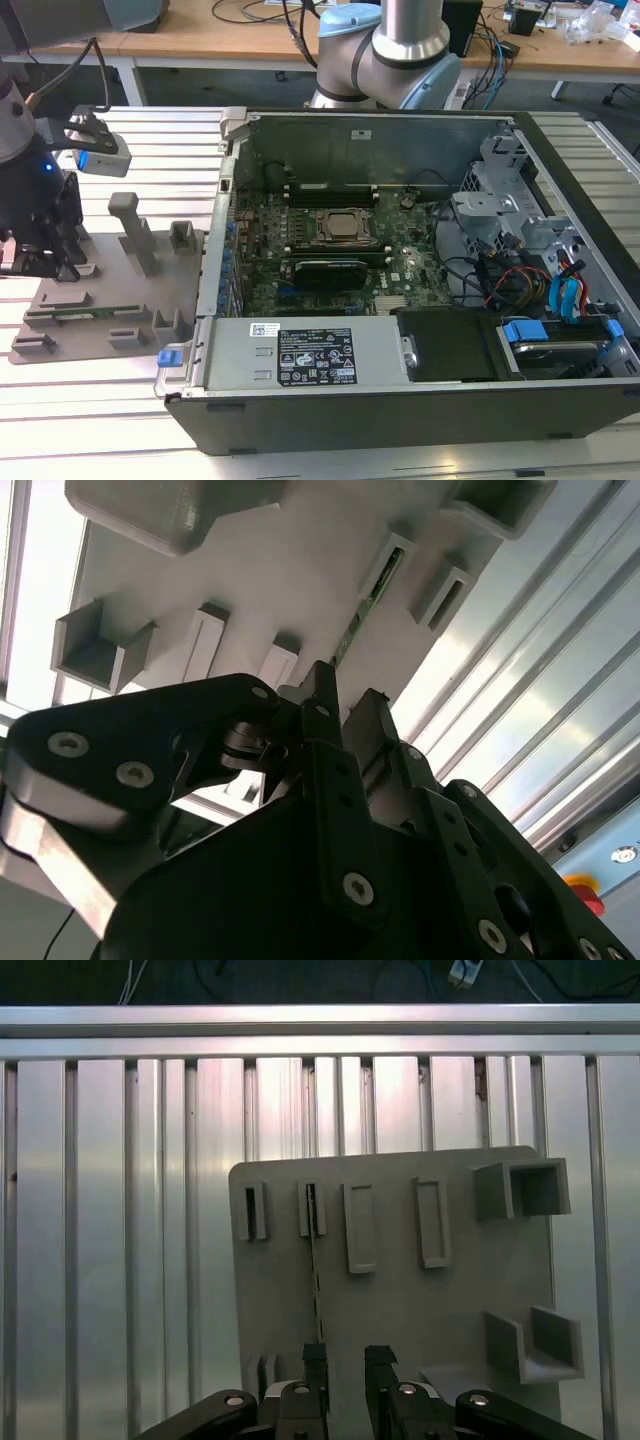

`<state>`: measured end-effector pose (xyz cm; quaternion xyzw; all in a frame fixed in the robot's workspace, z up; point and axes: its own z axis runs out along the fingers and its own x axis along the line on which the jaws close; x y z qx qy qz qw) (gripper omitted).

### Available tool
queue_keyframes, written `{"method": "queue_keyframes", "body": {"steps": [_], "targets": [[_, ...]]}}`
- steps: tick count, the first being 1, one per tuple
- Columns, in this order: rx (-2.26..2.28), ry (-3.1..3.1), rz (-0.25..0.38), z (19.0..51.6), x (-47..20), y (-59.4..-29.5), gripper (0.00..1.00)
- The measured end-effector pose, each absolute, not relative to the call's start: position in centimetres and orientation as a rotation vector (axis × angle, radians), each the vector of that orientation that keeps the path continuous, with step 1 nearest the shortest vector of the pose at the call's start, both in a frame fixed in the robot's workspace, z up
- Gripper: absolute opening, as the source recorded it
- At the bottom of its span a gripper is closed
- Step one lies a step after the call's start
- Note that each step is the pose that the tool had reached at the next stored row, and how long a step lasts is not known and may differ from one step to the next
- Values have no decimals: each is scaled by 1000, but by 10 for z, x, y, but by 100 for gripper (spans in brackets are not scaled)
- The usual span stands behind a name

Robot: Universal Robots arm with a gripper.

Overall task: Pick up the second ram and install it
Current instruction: 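Pick up the second ram and move it above second insertion slot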

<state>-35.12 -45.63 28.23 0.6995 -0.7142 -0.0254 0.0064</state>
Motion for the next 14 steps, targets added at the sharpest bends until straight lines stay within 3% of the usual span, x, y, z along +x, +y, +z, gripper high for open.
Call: {"method": "queue_keyframes", "body": {"steps": [14], "targets": [[2189,-2234,-79,267,-351,-456,30]]}}
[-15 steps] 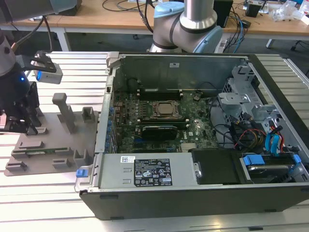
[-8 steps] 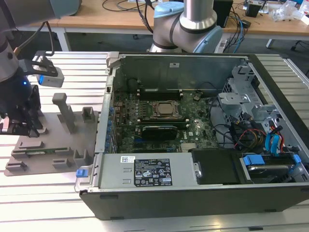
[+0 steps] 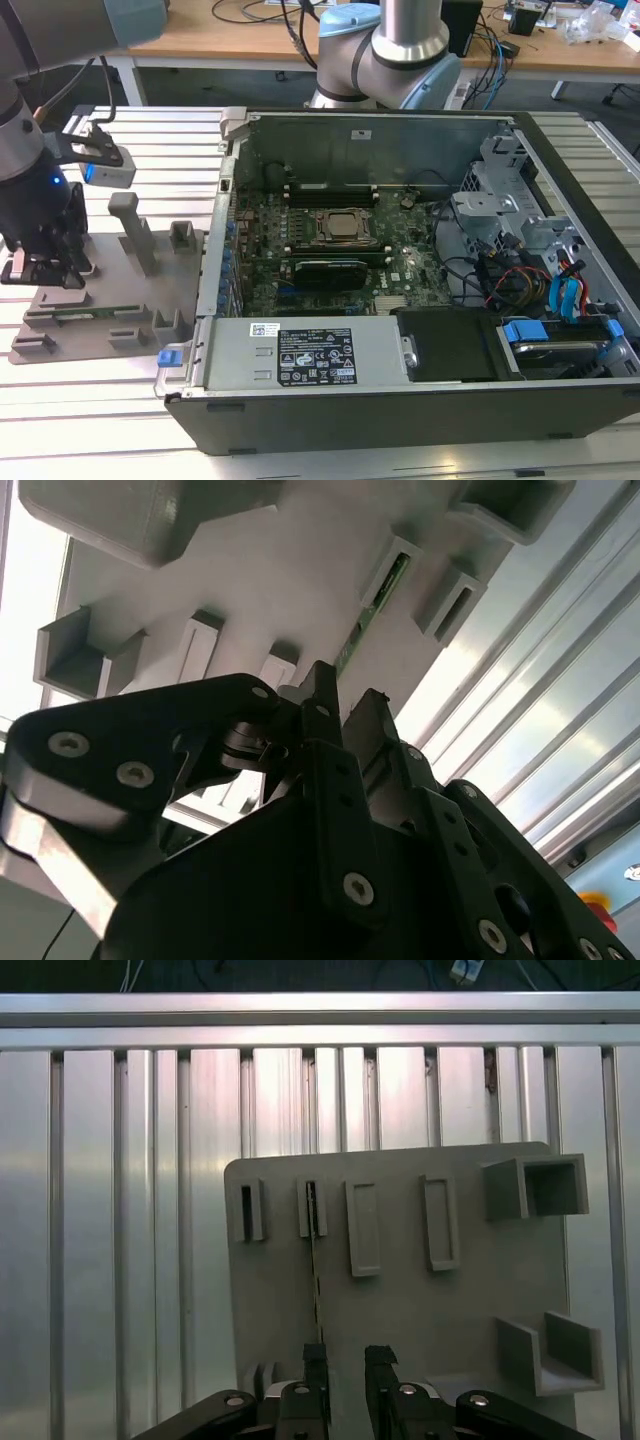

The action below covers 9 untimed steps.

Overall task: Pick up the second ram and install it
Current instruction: 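Pick up the second ram and move it above second insertion slot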

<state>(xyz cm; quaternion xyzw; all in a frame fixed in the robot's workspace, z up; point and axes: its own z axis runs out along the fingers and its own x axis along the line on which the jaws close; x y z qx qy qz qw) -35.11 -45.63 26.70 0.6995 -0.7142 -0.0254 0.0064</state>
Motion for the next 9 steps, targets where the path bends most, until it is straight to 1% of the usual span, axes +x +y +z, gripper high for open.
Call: {"method": "queue_keyframes", "body": {"steps": [9], "targets": [[2189,-2234,-79,257,-351,-456,30]]}}
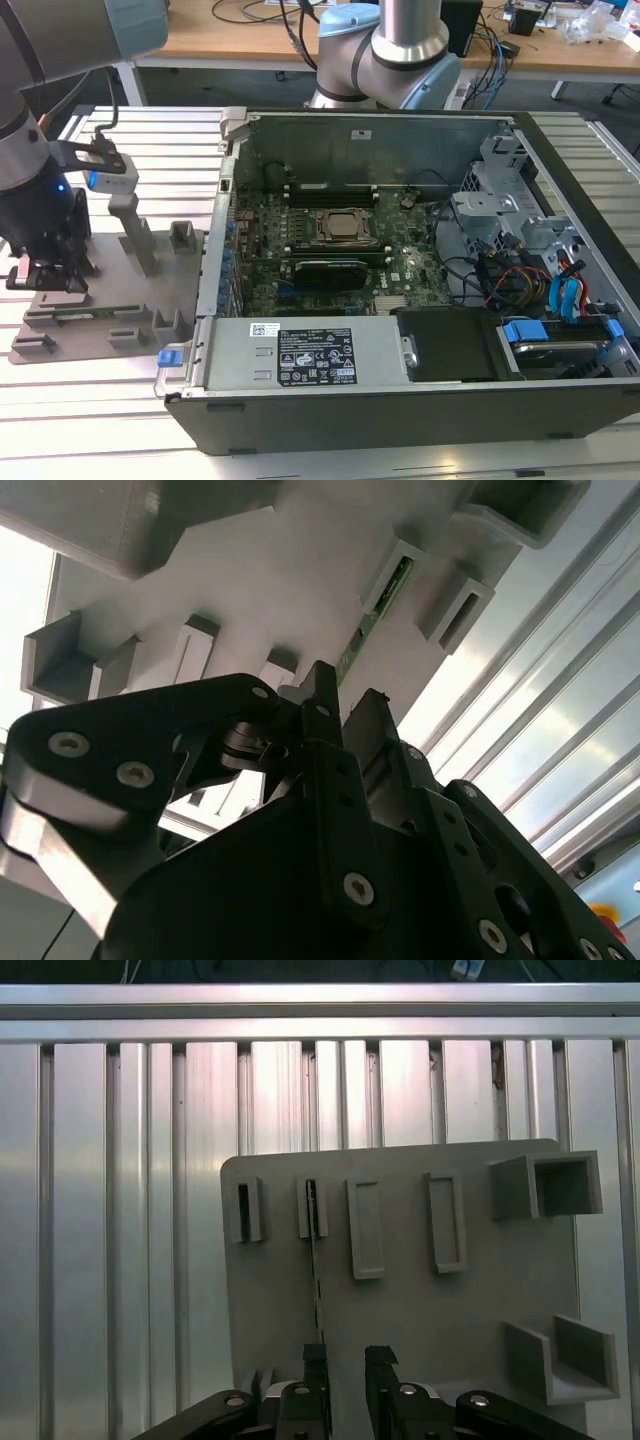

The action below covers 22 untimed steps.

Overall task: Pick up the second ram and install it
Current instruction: 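Pick up the second ram and move it above second insertion slot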

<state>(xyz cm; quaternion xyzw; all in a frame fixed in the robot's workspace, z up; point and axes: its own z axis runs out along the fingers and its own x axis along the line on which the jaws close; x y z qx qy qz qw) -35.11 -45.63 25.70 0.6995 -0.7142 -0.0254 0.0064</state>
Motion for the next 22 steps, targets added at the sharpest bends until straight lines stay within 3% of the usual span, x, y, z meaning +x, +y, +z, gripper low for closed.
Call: {"method": "queue_keyframes", "body": {"steps": [16,22], "targets": [[2189,-2235,-79,240,-351,-461,30],[2188,-2234,-79,217,-356,-464,30]]}}
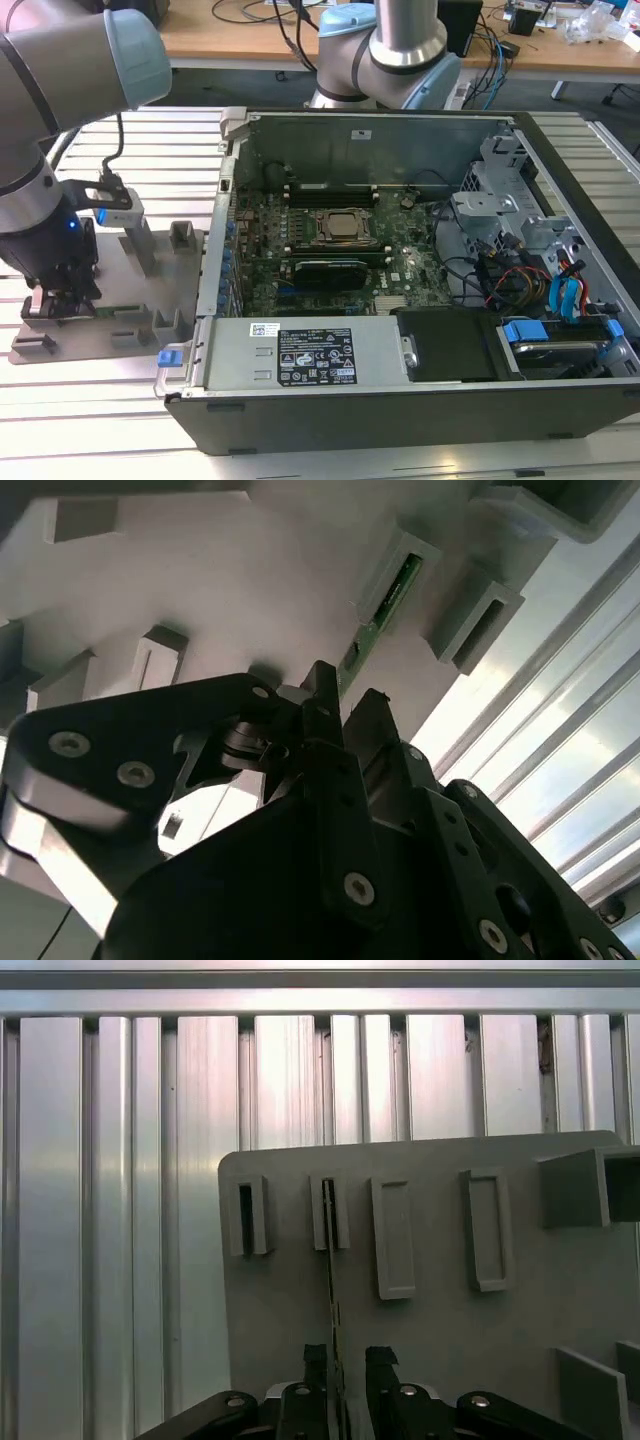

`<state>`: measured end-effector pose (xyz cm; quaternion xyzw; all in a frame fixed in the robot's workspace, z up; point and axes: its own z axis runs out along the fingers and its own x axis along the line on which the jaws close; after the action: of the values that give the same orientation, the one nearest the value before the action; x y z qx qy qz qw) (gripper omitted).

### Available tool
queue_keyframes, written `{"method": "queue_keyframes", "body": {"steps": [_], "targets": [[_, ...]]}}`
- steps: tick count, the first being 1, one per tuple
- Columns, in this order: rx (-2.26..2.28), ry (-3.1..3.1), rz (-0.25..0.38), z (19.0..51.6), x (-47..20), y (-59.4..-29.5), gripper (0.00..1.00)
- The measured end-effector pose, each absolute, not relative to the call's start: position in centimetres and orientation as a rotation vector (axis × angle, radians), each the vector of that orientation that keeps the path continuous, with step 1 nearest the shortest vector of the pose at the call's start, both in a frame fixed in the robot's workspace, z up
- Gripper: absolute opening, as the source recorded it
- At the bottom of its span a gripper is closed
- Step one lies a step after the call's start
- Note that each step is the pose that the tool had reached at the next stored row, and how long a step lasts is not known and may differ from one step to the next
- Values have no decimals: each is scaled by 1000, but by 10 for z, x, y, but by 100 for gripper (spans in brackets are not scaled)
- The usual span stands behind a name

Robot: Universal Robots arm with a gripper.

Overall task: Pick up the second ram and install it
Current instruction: 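Pick up the second ram and move it above second insertion slot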

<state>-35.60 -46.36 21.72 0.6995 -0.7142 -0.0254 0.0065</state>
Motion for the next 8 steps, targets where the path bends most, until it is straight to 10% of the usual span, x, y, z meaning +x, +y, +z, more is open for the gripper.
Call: {"method": "queue_keyframes", "body": {"steps": [8], "targets": [[2188,-2234,-79,202,-361,-464,22]]}}
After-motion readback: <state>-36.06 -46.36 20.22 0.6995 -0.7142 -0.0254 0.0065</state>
